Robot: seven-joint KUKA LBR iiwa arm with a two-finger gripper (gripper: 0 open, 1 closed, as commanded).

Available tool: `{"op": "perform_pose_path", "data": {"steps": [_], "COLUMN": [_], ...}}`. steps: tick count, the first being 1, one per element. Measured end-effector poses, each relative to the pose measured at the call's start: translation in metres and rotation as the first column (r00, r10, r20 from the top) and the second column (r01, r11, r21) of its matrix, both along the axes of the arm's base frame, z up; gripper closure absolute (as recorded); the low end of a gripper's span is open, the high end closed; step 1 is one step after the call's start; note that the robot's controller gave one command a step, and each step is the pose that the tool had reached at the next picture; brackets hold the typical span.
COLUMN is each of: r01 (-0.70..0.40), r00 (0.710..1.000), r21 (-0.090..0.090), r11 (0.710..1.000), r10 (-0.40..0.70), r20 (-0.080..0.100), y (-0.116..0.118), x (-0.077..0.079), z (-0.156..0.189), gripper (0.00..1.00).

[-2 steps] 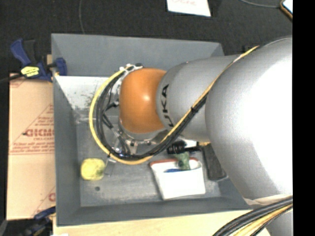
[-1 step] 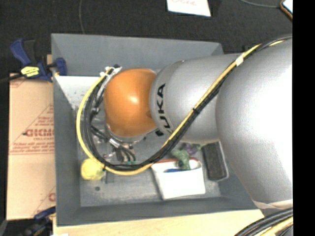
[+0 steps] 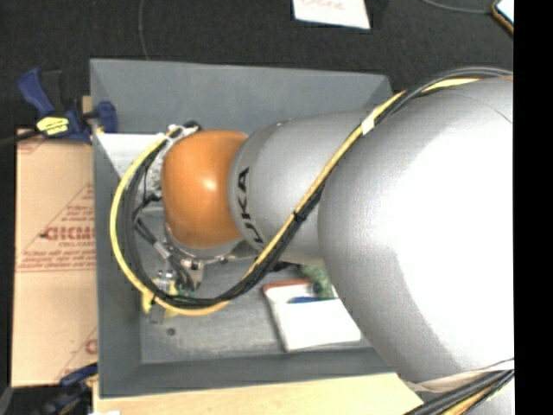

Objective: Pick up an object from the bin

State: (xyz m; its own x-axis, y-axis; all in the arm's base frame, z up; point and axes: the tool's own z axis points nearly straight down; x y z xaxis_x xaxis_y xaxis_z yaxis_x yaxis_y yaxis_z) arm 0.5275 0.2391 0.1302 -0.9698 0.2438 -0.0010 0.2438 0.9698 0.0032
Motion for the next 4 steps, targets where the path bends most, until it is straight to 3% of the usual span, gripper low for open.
{"op": "perform_pose_path", "data": {"steps": [1,2,4], "r01": [-0.482,0.048,0.050], "r00": [0.876,0.999,0.999], "r21": [-0.006,-0.001,-0.002], "r11": [0.876,0.999,0.999], "r10": [0.482,-0.048,-0.050], "r20": [0.011,-0.002,-0.005], "y": [-0.002,-0.005,-0.006], "x": [0.009,-0.018,-0.019], "z": [-0.061,-0.060,-0.045], "gripper": [0.00,1.00,1.00]}}
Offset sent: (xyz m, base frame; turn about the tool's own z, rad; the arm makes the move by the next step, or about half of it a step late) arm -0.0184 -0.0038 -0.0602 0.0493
